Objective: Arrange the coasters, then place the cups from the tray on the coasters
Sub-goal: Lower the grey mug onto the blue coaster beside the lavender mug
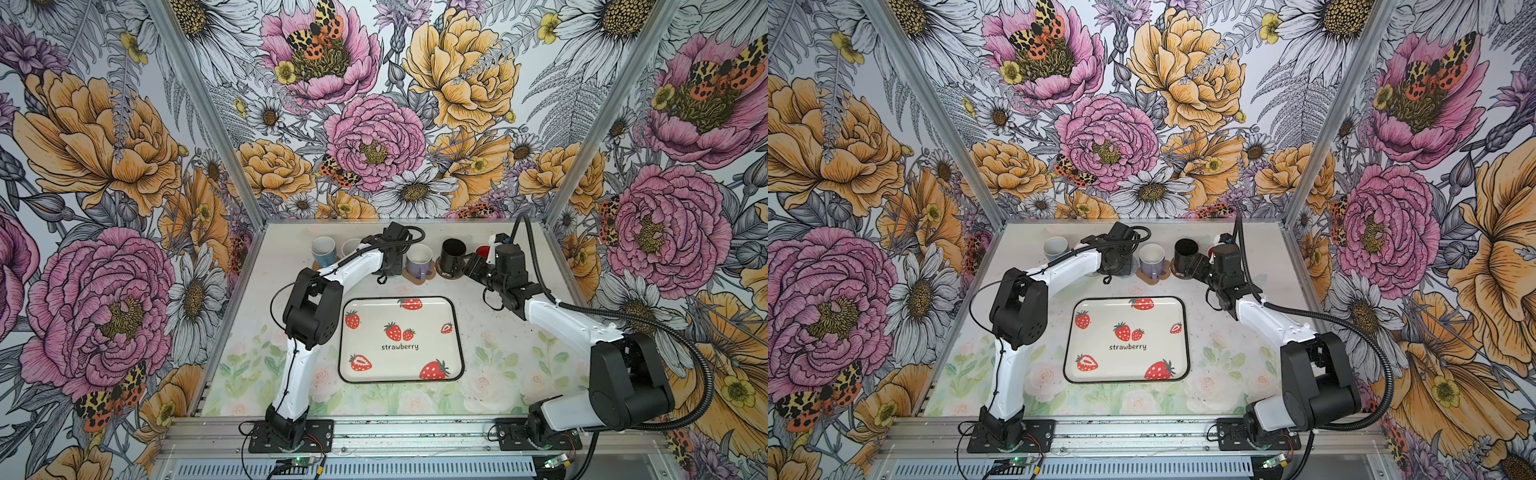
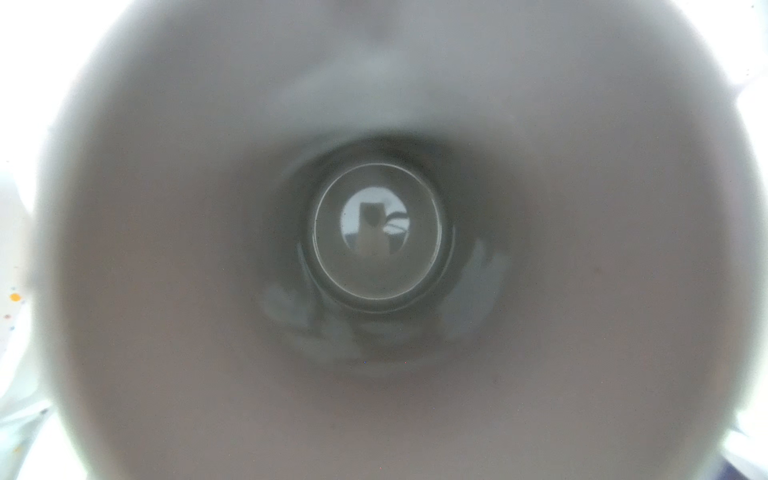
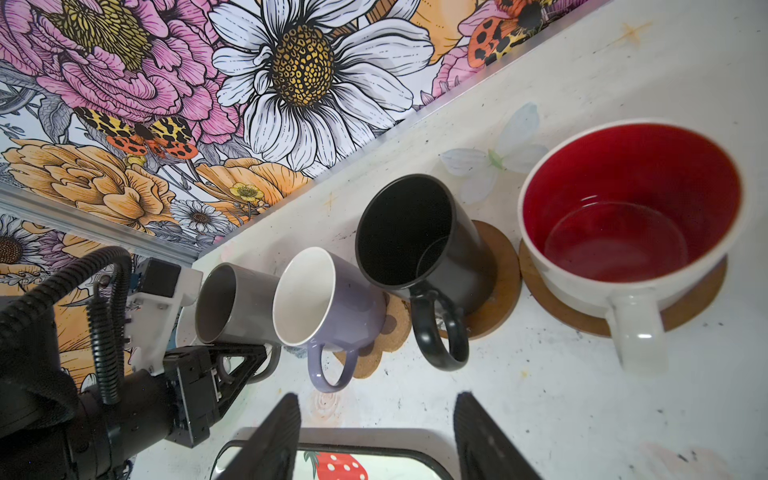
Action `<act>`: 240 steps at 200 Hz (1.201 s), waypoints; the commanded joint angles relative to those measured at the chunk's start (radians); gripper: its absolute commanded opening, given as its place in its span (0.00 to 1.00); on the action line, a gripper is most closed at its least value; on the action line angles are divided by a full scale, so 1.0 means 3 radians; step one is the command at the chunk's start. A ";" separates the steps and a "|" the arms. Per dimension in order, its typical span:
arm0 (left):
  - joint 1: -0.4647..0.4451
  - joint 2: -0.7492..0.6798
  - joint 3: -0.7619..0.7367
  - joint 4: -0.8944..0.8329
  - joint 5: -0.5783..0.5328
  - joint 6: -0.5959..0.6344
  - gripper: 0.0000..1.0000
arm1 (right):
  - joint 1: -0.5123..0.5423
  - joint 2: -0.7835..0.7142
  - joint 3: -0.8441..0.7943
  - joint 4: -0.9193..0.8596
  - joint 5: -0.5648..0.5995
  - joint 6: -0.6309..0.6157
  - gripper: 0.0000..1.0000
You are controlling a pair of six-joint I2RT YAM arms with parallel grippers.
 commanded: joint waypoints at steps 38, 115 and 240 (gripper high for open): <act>0.0032 0.0033 0.0140 0.0192 -0.0011 0.0050 0.00 | -0.0018 0.0058 0.0049 0.0076 -0.0035 0.0038 0.61; 0.0038 0.0044 0.0140 0.0188 0.0047 0.0045 0.11 | -0.0024 0.0068 0.0044 0.0076 -0.0037 0.0035 0.61; 0.0036 0.0019 0.0115 0.0176 0.0092 0.0049 0.45 | -0.0022 0.0072 0.0039 0.0081 -0.0044 0.0041 0.61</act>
